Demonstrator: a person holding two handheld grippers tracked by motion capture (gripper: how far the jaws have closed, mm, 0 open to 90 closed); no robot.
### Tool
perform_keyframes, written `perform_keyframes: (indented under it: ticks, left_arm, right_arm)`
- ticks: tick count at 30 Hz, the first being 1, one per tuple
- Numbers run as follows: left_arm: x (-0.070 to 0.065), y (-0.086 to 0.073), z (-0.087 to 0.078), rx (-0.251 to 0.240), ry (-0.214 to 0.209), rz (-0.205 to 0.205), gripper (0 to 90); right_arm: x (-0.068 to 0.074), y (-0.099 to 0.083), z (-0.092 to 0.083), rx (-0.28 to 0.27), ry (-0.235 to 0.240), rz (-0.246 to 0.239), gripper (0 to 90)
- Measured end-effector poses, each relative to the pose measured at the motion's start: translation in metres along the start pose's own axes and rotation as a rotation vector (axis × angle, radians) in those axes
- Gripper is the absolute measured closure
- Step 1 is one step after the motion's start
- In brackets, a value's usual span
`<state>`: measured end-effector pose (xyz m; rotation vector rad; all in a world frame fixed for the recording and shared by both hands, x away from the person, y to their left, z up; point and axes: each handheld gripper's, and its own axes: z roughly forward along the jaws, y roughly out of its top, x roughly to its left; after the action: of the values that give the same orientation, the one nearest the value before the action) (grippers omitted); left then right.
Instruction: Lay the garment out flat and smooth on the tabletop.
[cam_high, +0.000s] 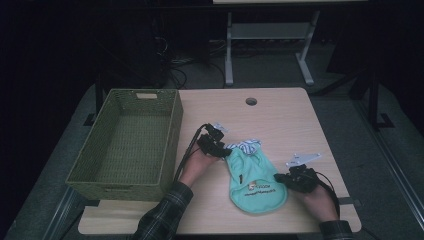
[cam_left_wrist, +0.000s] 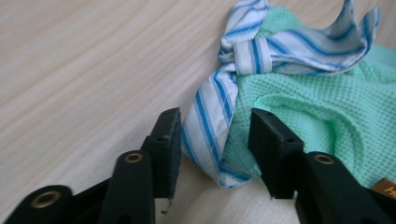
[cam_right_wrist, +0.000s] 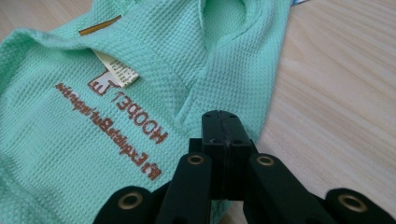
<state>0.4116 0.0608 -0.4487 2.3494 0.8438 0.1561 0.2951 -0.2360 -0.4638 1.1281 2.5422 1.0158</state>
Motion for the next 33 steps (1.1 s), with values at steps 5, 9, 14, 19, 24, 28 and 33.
perform_keyframes:
  ticks: [5, 9, 14, 19, 24, 28, 33]
  left_arm:
    - [-0.001, 0.0, 0.003, 0.038, -0.011, 0.035, 80.5]
    - [-0.003, 0.003, 0.0, 0.043, 0.029, 0.044, 84.6]
    - [0.001, 0.011, -0.01, 0.047, 0.122, 0.047, 85.0]
    - [0.008, 0.01, -0.006, 0.068, 0.113, 0.01, 84.6]
    - [0.006, 0.005, -0.004, 0.053, 0.101, 0.008, 74.1]
    - [-0.002, 0.006, -0.015, 0.002, 0.112, 0.021, 68.9]
    - [-0.014, 0.004, -0.032, -0.021, 0.028, 0.057, 82.4]
  right_arm:
    - [0.0, 0.0, 0.0, 0.002, -0.001, -0.003, 89.6]
    - [0.0, 0.0, 0.0, 0.005, -0.004, -0.006, 89.7]
    - [0.0, 0.0, 0.0, 0.009, -0.006, -0.006, 89.9]
    - [0.001, 0.001, 0.0, 0.012, -0.012, -0.013, 89.9]
    - [0.0, 0.0, 0.0, 0.007, 0.003, -0.008, 89.8]
    - [-0.001, 0.0, 0.0, 0.004, 0.001, -0.015, 89.7]
    - [0.0, 0.0, -0.005, -0.02, -0.013, -0.018, 89.7]
